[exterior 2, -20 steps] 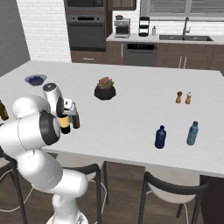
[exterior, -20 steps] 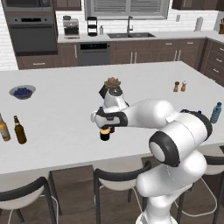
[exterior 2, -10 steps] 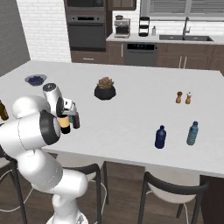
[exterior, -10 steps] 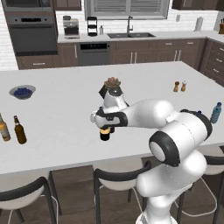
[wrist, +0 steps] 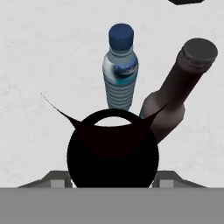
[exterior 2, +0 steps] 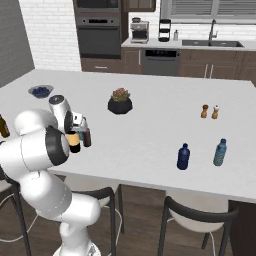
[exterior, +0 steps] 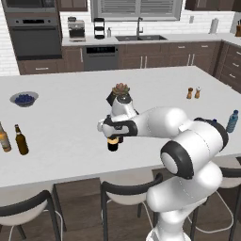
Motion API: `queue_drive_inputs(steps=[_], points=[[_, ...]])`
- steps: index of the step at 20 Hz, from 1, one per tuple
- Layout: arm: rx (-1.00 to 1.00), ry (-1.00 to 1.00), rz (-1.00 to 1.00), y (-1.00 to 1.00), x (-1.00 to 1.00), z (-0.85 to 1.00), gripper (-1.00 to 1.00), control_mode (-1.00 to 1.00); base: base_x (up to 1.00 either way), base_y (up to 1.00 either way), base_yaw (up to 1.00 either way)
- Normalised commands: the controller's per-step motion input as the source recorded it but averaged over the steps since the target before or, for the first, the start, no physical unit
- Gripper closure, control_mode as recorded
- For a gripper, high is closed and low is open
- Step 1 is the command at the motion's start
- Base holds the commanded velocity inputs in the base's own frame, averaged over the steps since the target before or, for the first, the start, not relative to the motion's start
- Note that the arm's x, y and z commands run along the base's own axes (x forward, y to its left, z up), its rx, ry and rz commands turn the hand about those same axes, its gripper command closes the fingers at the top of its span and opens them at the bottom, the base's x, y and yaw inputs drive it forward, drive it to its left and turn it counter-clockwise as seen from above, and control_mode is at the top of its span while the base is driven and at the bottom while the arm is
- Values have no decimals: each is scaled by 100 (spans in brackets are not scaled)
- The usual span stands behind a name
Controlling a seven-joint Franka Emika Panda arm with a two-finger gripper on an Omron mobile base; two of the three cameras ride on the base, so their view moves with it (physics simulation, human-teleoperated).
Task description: Move the plastic bottles in the middle to the plastics group, and the glass bottles in the middle to the glass group.
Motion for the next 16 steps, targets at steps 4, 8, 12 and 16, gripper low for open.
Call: queue_drive_inputs(steps=[4, 8, 12, 16], points=[[0, -1, 1, 1, -20, 26, 100, -100, 0, 0, 0], [0, -11, 8, 25, -72, 56, 100, -100, 0, 0, 0], [0, -9, 12, 45, -69, 53, 100, -100, 0, 0, 0], [0, 0, 19, 76, -28, 34, 100, -100, 0, 0, 0]])
